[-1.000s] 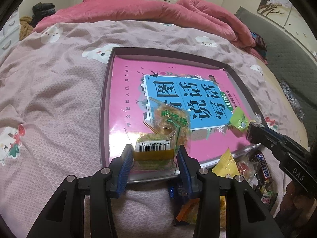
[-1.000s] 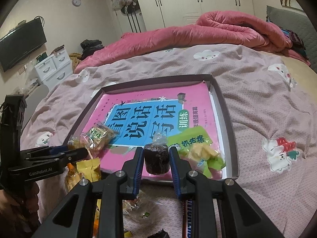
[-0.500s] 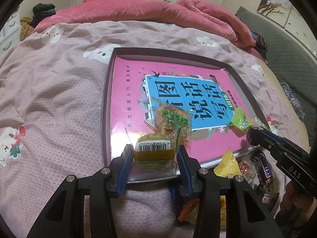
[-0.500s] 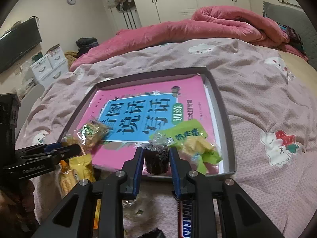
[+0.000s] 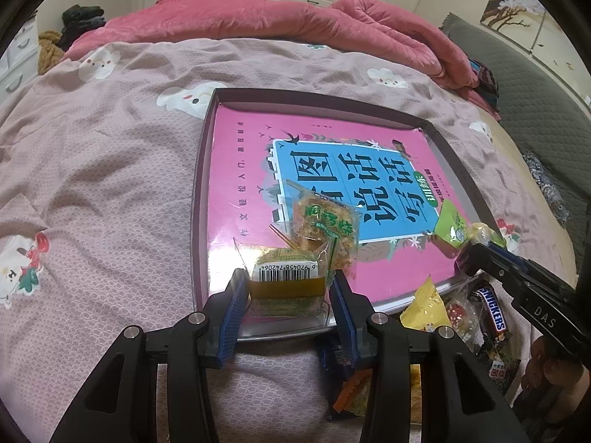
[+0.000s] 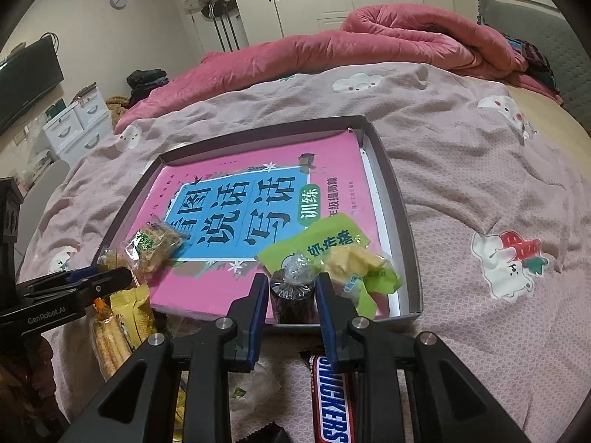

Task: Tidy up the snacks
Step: 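Lower and release the cake packet on the book while right gripper releases the dark cup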

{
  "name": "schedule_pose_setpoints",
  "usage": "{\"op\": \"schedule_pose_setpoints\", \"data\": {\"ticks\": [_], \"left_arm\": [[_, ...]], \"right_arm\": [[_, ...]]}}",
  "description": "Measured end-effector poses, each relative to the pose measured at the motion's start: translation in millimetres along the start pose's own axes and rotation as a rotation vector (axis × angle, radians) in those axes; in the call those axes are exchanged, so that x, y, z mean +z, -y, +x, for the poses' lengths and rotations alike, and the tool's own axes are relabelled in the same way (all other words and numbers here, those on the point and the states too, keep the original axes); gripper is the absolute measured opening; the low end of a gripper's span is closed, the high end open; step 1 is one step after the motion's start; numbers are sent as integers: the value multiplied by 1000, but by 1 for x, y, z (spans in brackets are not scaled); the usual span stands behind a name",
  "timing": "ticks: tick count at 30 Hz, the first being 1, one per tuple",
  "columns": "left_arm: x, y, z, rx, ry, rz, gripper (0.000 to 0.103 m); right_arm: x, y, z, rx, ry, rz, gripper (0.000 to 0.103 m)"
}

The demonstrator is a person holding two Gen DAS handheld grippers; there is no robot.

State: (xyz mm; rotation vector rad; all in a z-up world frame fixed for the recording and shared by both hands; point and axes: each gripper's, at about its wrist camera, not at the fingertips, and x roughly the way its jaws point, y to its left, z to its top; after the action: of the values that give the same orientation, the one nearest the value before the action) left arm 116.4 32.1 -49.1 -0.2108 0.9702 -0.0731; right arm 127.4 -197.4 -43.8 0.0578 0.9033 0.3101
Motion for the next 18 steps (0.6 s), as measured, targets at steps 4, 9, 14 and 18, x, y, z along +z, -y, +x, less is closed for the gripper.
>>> {"op": "schedule_pose_setpoints", "data": {"ticks": [4,9,14,18], "left_arm": [[0,-1,0,-1,0,-3,46],[0,-1,-1,-5,2,-1,46],[0,-1,-3,-10,6,-2,46],[-1,1,-6,-10,13,10,46]], "right_arm": [[0,0,0,2,0,2,27],[0,-1,-2,8,3,0,27],[0,-2,-5,12,7,-2,27],[0,-1,-6,17,8,4,27]]}}
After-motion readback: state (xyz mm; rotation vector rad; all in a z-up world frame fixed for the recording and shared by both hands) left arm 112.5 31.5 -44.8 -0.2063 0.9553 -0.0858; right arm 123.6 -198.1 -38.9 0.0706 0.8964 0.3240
